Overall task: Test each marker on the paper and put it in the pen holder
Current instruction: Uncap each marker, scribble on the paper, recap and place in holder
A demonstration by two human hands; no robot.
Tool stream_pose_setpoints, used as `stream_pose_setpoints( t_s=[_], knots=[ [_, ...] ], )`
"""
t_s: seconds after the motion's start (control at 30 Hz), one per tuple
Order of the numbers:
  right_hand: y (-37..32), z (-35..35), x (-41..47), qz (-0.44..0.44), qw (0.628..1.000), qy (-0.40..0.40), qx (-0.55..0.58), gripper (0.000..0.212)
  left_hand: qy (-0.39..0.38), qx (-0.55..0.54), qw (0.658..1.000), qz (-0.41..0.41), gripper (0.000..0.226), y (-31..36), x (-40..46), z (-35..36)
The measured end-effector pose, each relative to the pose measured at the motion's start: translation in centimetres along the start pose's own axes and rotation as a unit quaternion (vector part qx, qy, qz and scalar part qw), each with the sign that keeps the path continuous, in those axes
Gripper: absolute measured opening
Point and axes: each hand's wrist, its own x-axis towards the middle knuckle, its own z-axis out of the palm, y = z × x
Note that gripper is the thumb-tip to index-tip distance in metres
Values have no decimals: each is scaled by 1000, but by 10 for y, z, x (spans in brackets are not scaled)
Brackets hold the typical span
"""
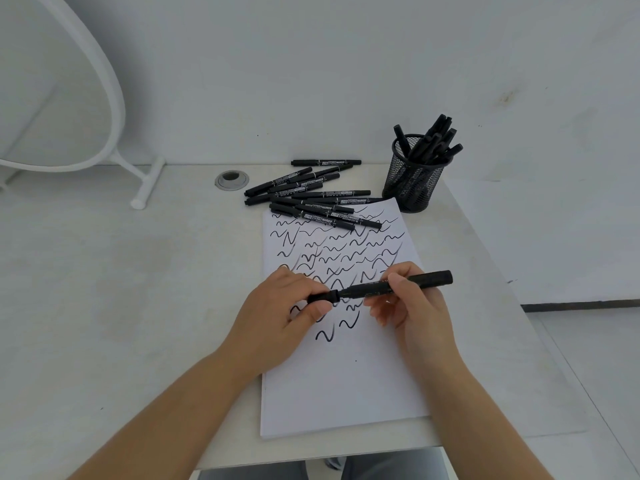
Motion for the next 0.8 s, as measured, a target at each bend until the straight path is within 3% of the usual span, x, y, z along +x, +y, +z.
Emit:
stream_pose_setpoints(
  t_s=[0.2,0.8],
  knots=[
    [-2,2,-4,-30,996,-19,-78,11,-13,6,1000,-2,36,0,0,1],
    [-1,3,-10,-71,992,-57,-85,6,-40,19,999,24,39,0,-2,1]
  ],
)
